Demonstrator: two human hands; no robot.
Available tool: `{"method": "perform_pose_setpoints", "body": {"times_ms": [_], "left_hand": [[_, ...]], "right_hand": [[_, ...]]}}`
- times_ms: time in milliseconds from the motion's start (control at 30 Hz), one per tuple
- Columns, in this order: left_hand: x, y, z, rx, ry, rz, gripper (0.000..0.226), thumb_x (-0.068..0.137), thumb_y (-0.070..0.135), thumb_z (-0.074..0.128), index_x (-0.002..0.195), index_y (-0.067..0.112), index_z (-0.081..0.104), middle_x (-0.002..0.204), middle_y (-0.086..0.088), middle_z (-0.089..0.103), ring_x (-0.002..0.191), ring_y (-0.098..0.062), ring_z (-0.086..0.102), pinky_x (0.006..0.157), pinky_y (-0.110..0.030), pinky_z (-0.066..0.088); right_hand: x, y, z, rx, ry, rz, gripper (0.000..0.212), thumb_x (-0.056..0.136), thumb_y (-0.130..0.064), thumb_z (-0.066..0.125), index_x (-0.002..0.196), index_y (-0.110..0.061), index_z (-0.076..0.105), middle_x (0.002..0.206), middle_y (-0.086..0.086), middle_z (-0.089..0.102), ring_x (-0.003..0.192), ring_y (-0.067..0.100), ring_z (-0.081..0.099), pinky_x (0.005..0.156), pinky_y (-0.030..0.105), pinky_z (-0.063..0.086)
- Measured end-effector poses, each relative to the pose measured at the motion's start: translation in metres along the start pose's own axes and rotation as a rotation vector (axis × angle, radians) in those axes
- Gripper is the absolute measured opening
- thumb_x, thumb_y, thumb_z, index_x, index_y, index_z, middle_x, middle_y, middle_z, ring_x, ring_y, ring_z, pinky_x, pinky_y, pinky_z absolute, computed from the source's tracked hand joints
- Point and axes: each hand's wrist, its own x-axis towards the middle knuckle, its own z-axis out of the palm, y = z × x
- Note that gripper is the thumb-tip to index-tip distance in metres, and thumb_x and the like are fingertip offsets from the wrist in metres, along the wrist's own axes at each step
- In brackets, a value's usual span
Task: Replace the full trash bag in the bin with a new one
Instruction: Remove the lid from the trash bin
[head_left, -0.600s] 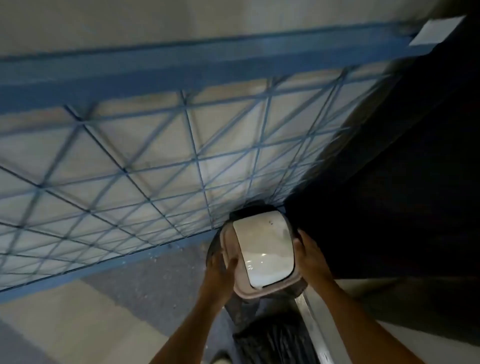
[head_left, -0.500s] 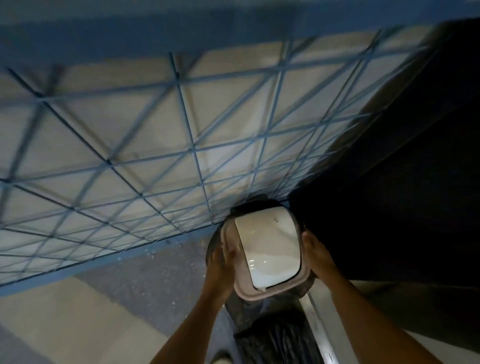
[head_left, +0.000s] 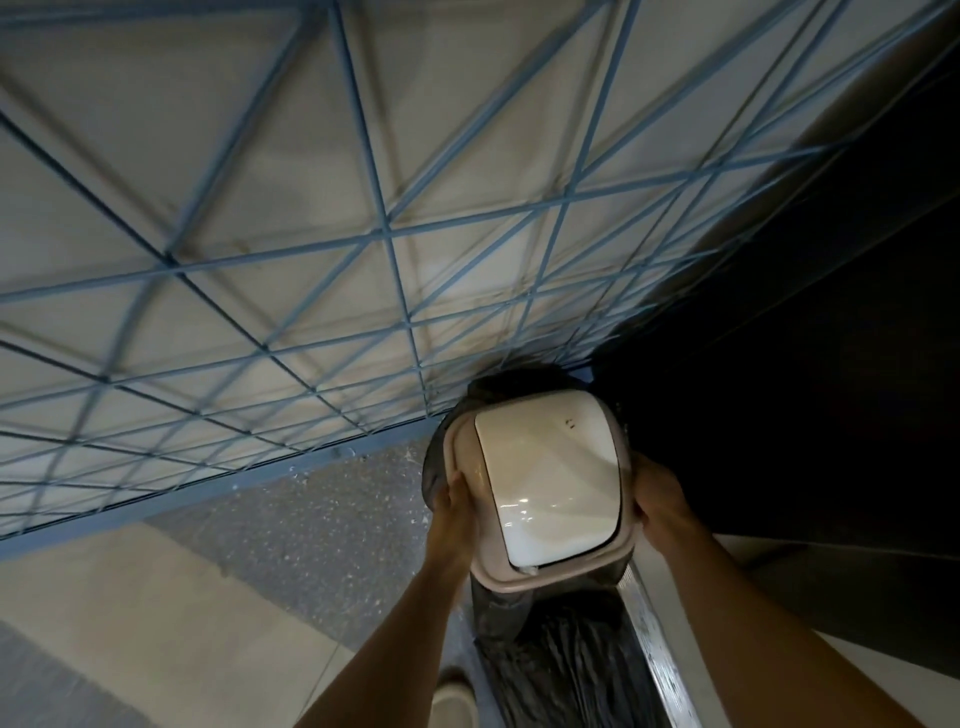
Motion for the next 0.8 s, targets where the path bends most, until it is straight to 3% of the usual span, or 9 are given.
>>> {"method": "perform_pose_setpoints", "body": {"times_ms": [167,300,367,467,567,700,800], "left_hand": [[-0.032,-0.001,-0.018,-0.001,0.03,0.026,0.059,0.097,0.054,0.019,0.147,0.024,0.028,0.148,-0.013,0.039,0.133,-0.032,0.04,0.111,-0.048,0.031],[-0.068,-0.003,-0.036,-0.02,0.087,0.085,0.062,0.095,0.055,0.02,0.143,0.019,0.037,0.146,-0.01,0.041,0.132,-0.029,0.041,0.112,-0.047,0.03],[-0.093,-0.008,-0.047,-0.038,0.128,0.082,0.057,0.099,0.047,0.02,0.144,0.016,0.037,0.146,-0.012,0.041,0.134,-0.031,0.039,0.113,-0.047,0.028],[-0.135,-0.023,-0.066,-0.059,0.14,0.116,0.057,0.098,0.049,0.02,0.142,0.018,0.04,0.144,-0.013,0.044,0.132,-0.03,0.041,0.112,-0.048,0.03],[-0.186,-0.041,-0.093,-0.127,0.172,0.162,0.059,0.096,0.053,0.023,0.142,0.021,0.039,0.144,-0.007,0.044,0.131,-0.027,0.042,0.112,-0.045,0.031],[-0.244,-0.073,-0.131,-0.17,0.212,0.191,0.067,0.09,0.065,0.023,0.145,0.027,0.032,0.148,-0.005,0.039,0.134,-0.027,0.038,0.114,-0.05,0.027],[-0.279,-0.102,-0.161,-0.195,0.221,0.236,0.075,0.081,0.074,0.025,0.14,0.03,0.039,0.142,-0.001,0.048,0.127,-0.023,0.046,0.111,-0.047,0.032]], "right_hand": [[-0.048,0.007,-0.001,0.094,0.068,0.015,0.027,0.092,-0.018,0.052,0.114,-0.007,0.064,0.115,0.012,0.063,0.106,0.031,0.057,0.097,0.044,0.047],[-0.099,0.014,-0.008,0.136,0.04,-0.037,0.027,0.093,-0.011,0.051,0.115,0.0,0.062,0.106,0.012,0.061,0.091,0.025,0.055,0.072,0.028,0.048],[-0.128,0.02,-0.011,0.145,0.0,-0.065,0.021,0.095,-0.01,0.047,0.105,-0.003,0.064,0.107,0.014,0.062,0.085,0.022,0.056,0.07,0.021,0.049],[-0.169,0.037,-0.015,0.18,-0.021,-0.108,0.022,0.093,-0.008,0.046,0.08,-0.011,0.063,0.1,0.012,0.064,0.093,0.028,0.06,0.083,0.033,0.049],[-0.219,0.062,-0.016,0.226,-0.084,-0.141,0.022,0.094,-0.008,0.044,0.088,-0.01,0.065,0.093,0.009,0.065,0.08,0.022,0.059,0.073,0.032,0.05],[-0.28,0.102,-0.008,0.174,-0.125,-0.212,0.029,0.093,-0.013,0.044,0.083,-0.024,0.068,0.104,0.009,0.069,0.099,0.03,0.062,0.094,0.045,0.05],[-0.32,0.133,0.006,0.176,-0.125,-0.224,0.034,0.093,-0.005,0.043,0.076,-0.023,0.066,0.099,0.009,0.068,0.101,0.03,0.061,0.096,0.045,0.049]]}}
